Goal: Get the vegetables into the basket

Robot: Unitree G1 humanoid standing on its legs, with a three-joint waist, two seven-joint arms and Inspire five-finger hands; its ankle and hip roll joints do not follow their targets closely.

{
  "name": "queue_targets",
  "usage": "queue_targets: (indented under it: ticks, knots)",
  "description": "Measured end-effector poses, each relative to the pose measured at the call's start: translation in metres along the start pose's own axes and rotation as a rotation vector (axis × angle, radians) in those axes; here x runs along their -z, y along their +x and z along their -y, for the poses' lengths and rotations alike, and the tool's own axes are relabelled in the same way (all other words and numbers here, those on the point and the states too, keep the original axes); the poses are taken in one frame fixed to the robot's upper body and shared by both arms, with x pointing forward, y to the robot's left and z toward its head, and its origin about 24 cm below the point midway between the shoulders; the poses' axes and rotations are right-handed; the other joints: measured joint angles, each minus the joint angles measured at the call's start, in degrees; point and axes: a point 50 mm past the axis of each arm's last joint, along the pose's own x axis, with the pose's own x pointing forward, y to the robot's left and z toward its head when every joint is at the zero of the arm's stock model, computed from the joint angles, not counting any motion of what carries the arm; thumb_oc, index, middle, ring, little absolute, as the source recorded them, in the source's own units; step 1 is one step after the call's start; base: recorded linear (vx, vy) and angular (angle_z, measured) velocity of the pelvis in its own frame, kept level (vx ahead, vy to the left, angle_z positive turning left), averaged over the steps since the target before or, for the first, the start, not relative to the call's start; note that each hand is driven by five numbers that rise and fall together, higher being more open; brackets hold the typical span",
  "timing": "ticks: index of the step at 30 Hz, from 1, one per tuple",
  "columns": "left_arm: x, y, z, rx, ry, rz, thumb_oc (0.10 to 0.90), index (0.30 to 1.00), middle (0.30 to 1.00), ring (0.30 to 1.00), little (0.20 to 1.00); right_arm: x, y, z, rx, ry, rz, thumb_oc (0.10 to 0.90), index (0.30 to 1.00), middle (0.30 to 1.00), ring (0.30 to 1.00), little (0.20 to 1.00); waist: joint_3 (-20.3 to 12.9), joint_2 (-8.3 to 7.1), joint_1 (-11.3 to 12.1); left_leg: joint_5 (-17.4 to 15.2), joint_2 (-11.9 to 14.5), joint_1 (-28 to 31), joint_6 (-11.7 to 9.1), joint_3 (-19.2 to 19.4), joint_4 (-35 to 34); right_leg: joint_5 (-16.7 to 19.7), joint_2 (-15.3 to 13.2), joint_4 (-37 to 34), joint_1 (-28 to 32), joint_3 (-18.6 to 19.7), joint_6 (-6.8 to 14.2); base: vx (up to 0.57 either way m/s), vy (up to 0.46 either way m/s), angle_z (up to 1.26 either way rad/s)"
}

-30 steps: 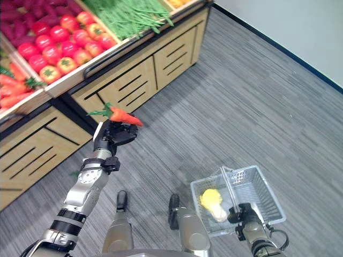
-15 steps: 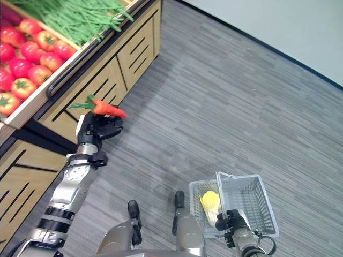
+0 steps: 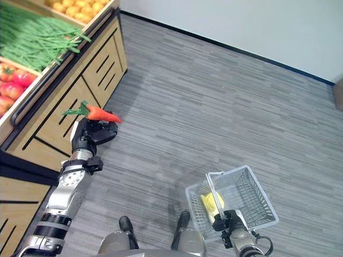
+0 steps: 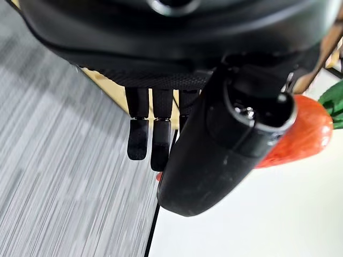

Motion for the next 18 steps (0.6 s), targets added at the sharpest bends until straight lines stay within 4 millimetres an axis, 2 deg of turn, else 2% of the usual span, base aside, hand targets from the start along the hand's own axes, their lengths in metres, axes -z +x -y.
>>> queue_targets:
  ticks: [4,7,12,18]
  knots:
    - [0.006,-0.004,0.003,0.01,-0.016,-0.022,0.4,0.3,0.3,0.3,0.3,0.004,0.0,0.003,0.001,-0.021,-0.003,0.4,0.3,0.3,0.3,0.3,-1.6,0.49,-0.96,0.34,-0.07,0.04,-0.41,0.57,-0.85,0.79,-0.1,-1.26,-0.3,0.46,-0.04,0.0,-0.049,-0.11]
    - [0.017,-0.012,-0.001,0.005,-0.01,-0.063,0.4,0.3,0.3,0.3,0.3,0.014,-0.003,0.0,-0.002,-0.021,-0.027,0.4,0.3,0.3,0.3,0.3,-3.39,1.15,-1.02,0.74,-0.58,0.56,-0.39,0.86,-1.85,1.11,-0.37,-1.89,-0.07,0.41,0.17,0.04,-0.093,-0.03]
    - [0.028,-0.019,-0.003,-0.006,-0.011,-0.114,0.4,0.3,0.3,0.3,0.3,0.01,-0.003,0.0,-0.002,-0.018,-0.009,0.4,0.3,0.3,0.3,0.3,-3.35,1.9,-1.1,0.78,-0.44,1.79,-0.33,0.25,-1.72,1.1,-0.08,-2.64,1.69,0.15,0.18,0.03,-0.093,0.02]
    - [0.054,-0.032,0.011,0.06,-0.001,-0.232,0.4,0.3,0.3,0.3,0.3,0.006,-0.003,0.005,0.04,-0.018,0.009,0.4,0.3,0.3,0.3,0.3,-4.31,5.14,-1.5,0.81,-0.38,2.27,-0.34,0.24,-2.09,1.21,0.09,-3.51,2.51,0.09,0.27,-0.01,-0.107,0.01]
